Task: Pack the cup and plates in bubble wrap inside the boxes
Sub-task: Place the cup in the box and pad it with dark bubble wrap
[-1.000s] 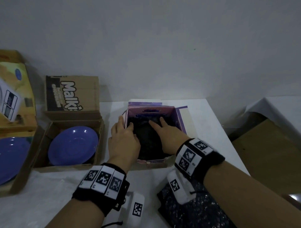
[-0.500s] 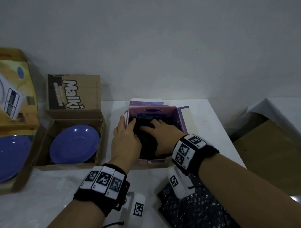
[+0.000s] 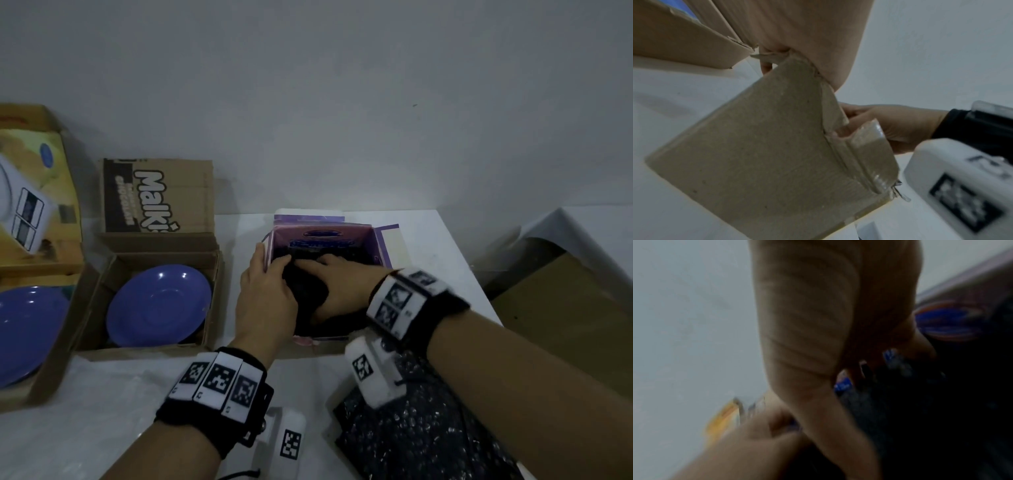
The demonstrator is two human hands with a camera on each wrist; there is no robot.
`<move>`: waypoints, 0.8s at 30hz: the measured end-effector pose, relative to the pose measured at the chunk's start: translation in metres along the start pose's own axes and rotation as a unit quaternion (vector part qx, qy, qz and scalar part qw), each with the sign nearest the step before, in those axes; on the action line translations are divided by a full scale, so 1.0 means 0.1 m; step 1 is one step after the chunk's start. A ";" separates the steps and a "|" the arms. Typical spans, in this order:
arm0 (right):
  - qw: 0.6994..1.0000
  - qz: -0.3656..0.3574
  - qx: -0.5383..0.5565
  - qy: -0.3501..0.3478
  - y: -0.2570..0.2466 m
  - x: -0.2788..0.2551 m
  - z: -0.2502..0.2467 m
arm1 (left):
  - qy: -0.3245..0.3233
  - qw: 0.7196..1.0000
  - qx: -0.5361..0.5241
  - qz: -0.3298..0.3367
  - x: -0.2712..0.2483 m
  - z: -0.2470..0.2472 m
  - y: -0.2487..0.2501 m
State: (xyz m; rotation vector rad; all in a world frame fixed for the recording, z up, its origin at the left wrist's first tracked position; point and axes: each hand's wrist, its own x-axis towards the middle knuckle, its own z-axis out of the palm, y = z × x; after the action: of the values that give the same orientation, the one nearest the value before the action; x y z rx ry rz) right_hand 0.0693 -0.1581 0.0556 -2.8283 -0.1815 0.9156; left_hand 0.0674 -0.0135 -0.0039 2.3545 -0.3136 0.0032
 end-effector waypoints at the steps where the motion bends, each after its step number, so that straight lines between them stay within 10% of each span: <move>1: 0.999 -0.010 0.007 -0.032 0.06 -0.04 -0.12 | 0.000 1.000 0.002 0.001 0.00 0.01 0.00; 11: 0.982 -0.019 -0.145 0.115 0.27 -0.05 0.29 | -0.026 0.998 0.056 -0.017 0.00 -0.03 0.06; 17: 0.992 -0.022 -0.036 0.116 0.23 -0.26 0.22 | -0.014 0.999 0.046 -0.022 -0.01 -0.02 0.04; 24: 0.860 -0.039 0.083 0.503 0.24 -0.86 0.75 | 0.041 0.995 0.080 0.041 -0.03 -0.03 0.04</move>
State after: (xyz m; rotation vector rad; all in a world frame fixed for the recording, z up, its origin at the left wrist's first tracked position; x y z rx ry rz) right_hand -0.0424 -0.1874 0.0396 -2.6914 -0.0646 -0.5908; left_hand 0.0641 -0.0136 0.0011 2.4894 -0.3830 0.1688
